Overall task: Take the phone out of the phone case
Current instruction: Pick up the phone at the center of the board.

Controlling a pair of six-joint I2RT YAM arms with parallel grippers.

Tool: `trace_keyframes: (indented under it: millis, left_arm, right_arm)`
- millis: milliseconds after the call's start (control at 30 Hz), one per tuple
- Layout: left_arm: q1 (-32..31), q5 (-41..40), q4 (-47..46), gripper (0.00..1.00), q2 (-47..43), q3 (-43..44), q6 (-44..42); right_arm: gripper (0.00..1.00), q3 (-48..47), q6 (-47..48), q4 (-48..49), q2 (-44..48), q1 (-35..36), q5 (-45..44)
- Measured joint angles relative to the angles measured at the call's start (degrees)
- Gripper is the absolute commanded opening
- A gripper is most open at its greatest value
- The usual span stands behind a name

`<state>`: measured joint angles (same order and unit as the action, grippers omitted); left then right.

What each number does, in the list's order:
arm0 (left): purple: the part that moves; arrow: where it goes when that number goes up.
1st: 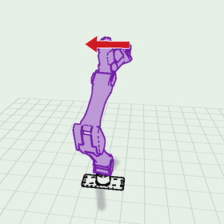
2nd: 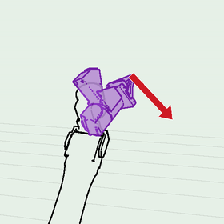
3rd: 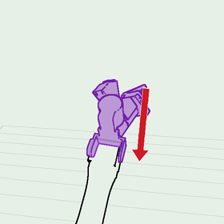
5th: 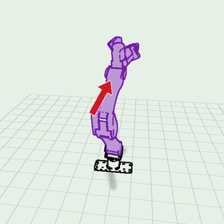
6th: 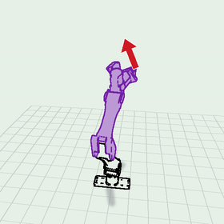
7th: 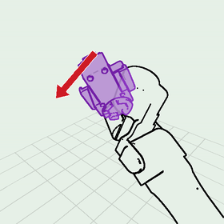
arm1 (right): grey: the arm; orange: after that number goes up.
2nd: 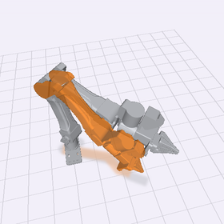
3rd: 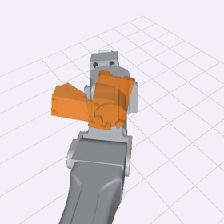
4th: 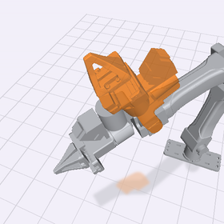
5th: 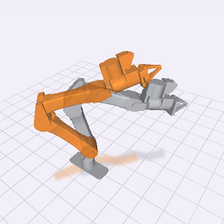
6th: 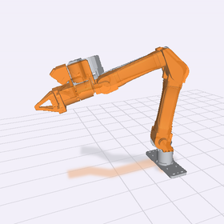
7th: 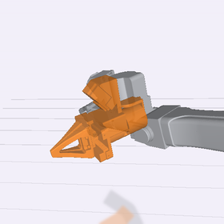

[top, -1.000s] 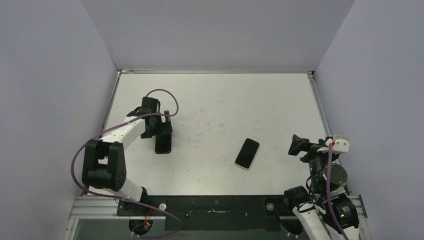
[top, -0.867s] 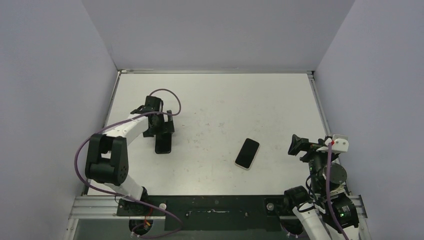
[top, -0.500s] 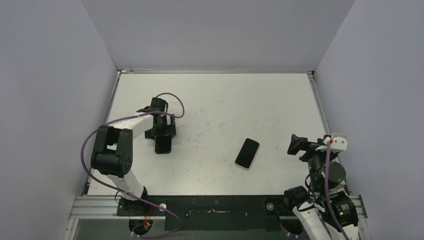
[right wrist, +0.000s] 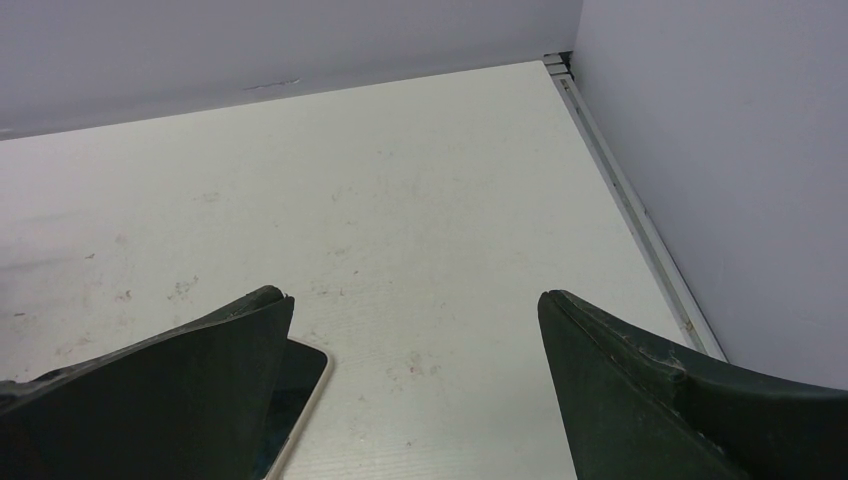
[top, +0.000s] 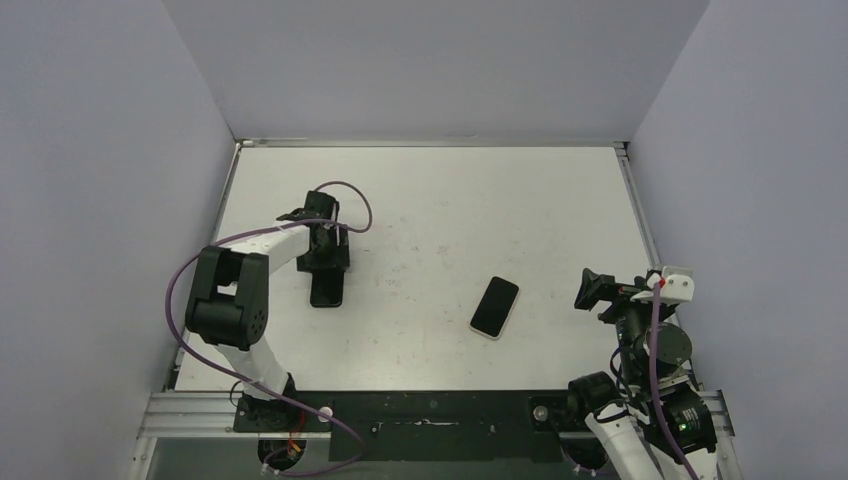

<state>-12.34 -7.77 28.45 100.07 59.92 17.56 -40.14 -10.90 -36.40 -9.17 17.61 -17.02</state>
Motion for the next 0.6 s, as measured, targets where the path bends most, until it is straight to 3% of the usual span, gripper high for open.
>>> trace_keyframes:
  millis: [267,433,600]
  left_arm:
    - [0.11,2.95,-0.61,0.39,-2.47,-1.84,0.09]
    - [0.07,8.79,-0.2,0.29,-7.39,-3.76,1.31]
    - [0.07,14.86,-1.66,0.24,-12.37,-5.09,3.34]
  right_arm:
    - [1.0,0.0,1.84,1.2,-3.63,0.07,3.48]
    - [1.0,-2.69,3.65,1.49,-14.16,0.09,8.04]
    - [1.0,-9.88,5.42,3.54,-25.99,0.09,19.21]
